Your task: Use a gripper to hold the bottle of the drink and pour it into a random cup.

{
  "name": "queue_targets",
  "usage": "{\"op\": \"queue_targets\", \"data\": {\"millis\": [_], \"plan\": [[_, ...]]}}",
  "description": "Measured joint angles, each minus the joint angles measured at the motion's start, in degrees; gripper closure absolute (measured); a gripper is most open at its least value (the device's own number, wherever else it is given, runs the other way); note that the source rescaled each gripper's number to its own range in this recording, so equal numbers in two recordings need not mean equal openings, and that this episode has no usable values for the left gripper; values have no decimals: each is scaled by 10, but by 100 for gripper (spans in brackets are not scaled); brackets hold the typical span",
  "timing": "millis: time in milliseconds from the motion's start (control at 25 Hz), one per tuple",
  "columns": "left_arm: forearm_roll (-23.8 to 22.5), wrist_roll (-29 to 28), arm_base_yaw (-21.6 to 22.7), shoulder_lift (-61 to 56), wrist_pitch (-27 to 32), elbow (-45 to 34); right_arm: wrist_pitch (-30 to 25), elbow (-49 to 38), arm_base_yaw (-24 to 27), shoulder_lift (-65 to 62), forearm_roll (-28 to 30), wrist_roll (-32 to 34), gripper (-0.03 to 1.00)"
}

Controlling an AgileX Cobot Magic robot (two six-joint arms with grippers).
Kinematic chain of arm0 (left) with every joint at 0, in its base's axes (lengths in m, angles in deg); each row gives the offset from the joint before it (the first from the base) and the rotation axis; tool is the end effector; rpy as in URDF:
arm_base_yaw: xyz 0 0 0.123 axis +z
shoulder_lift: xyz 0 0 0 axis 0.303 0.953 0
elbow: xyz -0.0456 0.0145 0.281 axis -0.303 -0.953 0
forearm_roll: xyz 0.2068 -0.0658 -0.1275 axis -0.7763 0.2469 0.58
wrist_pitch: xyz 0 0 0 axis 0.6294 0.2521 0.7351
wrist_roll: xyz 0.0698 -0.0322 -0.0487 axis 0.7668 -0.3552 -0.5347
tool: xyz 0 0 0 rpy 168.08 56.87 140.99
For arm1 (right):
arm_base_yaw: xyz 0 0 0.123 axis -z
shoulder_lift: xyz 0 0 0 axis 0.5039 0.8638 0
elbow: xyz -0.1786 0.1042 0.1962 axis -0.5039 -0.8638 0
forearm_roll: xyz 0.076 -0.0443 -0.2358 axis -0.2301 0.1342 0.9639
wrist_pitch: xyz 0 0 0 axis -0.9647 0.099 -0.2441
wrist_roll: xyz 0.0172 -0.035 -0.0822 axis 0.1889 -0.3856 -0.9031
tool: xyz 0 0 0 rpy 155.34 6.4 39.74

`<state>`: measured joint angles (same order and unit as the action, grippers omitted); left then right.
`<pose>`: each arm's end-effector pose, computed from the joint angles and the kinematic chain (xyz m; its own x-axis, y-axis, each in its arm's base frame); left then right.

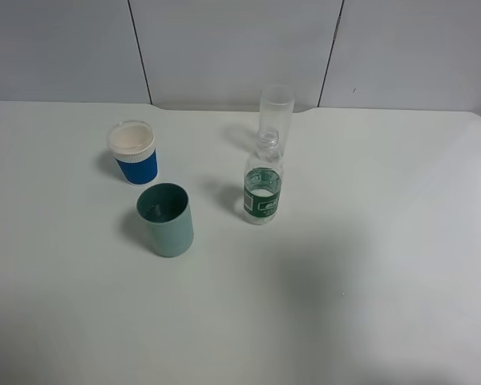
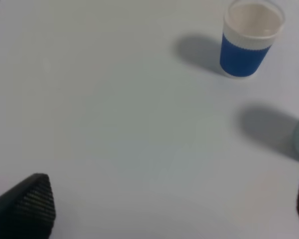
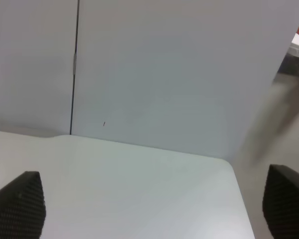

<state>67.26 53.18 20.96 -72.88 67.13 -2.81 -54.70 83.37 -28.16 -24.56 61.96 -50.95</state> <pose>-0.0067 -0.0043 0.2810 -0.4331 -0.0419 -0.9004 -0.0270 0.9991 -0.0335 0.0181 0.0039 0.3619 -0.1053 -0.1218 -0.9870 -0.0258 0.9925 -0.1197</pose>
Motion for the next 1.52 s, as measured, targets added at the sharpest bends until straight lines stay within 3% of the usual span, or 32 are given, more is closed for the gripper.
{"op": "queue_targets", "data": {"millis": [400,680,1040,1520], "plan": [[0,0,0,0,0,0,-141,0,0,-105,14,18,5],[-1,0,0,0,0,0,-225,-15,0,-113,25,31,5],[-1,0,0,0,0,0,-222,-112,0,-113,-15,32,5],[-1,0,0,0,0,0,-212,-113,0,-113,2,62,5]]}}
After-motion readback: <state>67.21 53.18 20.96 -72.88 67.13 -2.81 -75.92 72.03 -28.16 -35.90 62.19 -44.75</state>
